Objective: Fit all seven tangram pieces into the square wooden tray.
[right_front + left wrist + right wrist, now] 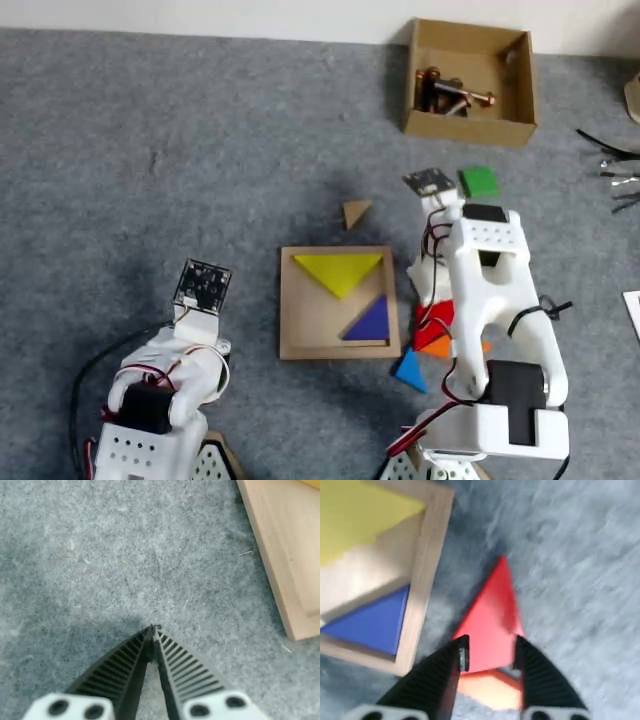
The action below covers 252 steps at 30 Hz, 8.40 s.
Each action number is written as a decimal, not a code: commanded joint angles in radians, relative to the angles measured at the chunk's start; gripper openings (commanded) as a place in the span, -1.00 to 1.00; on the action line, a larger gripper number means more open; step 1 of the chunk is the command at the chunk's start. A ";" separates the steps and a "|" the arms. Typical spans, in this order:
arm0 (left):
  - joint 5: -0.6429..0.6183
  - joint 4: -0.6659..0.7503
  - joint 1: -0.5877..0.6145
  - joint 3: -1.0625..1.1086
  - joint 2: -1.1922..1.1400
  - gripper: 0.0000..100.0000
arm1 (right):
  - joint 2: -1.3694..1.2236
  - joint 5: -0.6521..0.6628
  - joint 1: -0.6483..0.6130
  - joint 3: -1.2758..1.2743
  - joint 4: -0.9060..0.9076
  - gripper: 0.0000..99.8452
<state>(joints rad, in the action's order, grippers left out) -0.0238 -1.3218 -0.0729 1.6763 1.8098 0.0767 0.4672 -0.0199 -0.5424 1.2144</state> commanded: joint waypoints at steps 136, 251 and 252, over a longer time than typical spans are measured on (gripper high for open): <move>-0.006 -0.005 -0.015 0.019 0.004 -0.99 | 0.024 -0.241 -0.091 -0.191 -0.383 -0.30; -0.006 -0.005 -0.015 0.019 0.004 -0.99 | 0.022 -0.235 -0.120 -0.193 -0.369 -0.32; -0.006 -0.005 -0.015 0.019 0.004 -0.99 | 0.022 -0.235 -0.120 -0.193 -0.369 -0.32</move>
<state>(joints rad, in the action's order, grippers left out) -0.0238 -1.3218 -0.0729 1.6763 1.8098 0.0783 0.2140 -0.1181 -0.7557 0.8830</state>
